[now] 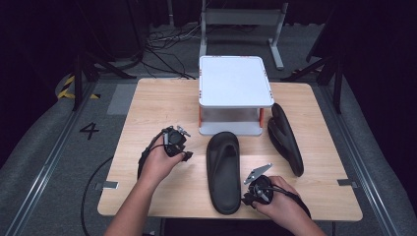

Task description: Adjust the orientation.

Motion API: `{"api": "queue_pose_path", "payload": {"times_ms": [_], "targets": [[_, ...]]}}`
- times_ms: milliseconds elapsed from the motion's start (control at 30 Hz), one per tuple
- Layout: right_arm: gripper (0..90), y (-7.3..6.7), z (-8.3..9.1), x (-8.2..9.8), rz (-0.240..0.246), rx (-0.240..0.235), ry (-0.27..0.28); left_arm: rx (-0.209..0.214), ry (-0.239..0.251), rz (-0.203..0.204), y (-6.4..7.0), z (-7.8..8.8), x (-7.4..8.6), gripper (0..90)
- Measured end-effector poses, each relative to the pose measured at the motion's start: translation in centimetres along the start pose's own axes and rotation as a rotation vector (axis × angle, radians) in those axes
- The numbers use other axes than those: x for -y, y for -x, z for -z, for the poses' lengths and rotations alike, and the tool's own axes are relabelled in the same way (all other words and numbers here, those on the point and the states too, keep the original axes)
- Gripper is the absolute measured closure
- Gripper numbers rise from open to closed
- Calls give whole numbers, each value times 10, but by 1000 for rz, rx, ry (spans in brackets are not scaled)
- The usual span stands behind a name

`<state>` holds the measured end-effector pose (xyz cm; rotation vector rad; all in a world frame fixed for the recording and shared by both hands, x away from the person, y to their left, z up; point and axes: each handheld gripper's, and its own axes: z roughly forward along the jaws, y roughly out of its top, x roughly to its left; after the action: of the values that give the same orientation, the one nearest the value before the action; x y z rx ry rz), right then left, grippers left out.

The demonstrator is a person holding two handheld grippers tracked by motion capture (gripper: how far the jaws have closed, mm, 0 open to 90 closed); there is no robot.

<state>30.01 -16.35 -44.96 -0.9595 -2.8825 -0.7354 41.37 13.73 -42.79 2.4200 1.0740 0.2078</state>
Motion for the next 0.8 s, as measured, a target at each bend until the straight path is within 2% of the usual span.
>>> {"api": "queue_pose_path", "payload": {"times_ms": [100,233,367,467,567,600,800], "targets": [[767,-3,-3,-3,23,13,-17,0,-1,19,-3,4,5,558],[739,5,7,-2,3,23,8,1,-12,15,-6,7,7,532],[674,20,35,-1,-50,78,96,-9,-22,29,-8,11,9,468],[585,33,53,2,-83,134,169,-19,-32,41,-11,16,12,386],[544,45,67,4,-107,177,211,-22,-42,48,-14,20,14,329],[544,45,67,4,-107,177,211,-24,-45,49,-16,22,15,329],[499,67,88,4,-151,223,280,-33,-70,53,-22,31,26,294]]}}
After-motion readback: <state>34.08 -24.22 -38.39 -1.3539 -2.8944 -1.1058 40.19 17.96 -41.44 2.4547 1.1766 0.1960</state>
